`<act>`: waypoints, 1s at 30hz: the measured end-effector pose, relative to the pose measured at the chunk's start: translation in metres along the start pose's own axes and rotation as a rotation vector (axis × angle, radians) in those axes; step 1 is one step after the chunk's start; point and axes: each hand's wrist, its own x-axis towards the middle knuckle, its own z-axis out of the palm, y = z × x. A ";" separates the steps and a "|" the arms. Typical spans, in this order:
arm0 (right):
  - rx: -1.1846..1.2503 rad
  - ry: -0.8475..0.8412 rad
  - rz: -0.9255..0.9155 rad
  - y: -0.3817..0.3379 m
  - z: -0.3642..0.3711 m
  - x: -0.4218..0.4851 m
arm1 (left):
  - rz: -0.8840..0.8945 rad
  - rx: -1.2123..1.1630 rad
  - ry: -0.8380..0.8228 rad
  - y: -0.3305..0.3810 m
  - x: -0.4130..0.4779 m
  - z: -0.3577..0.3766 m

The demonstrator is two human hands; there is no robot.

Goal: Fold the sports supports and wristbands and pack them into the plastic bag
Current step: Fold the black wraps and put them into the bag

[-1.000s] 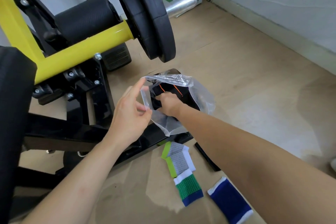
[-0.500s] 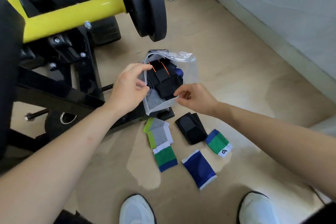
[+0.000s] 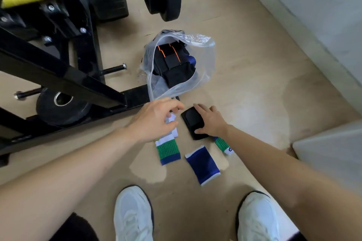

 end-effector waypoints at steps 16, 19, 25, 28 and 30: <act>0.939 -0.051 0.030 -0.027 -0.088 -0.033 | -0.310 -0.345 0.009 -0.006 0.003 0.004; 1.138 -0.169 0.020 -0.039 -0.124 -0.057 | -0.332 -0.404 0.016 0.008 0.004 0.000; 1.235 -0.079 -0.082 -0.060 -0.176 -0.109 | -0.318 -0.772 -0.008 0.044 -0.002 -0.008; 1.127 0.230 -0.165 -0.071 -0.184 -0.136 | -0.377 -0.842 0.050 0.056 -0.006 -0.017; 0.917 0.382 -0.253 -0.073 -0.181 -0.149 | -0.403 -0.906 0.069 0.063 -0.008 -0.022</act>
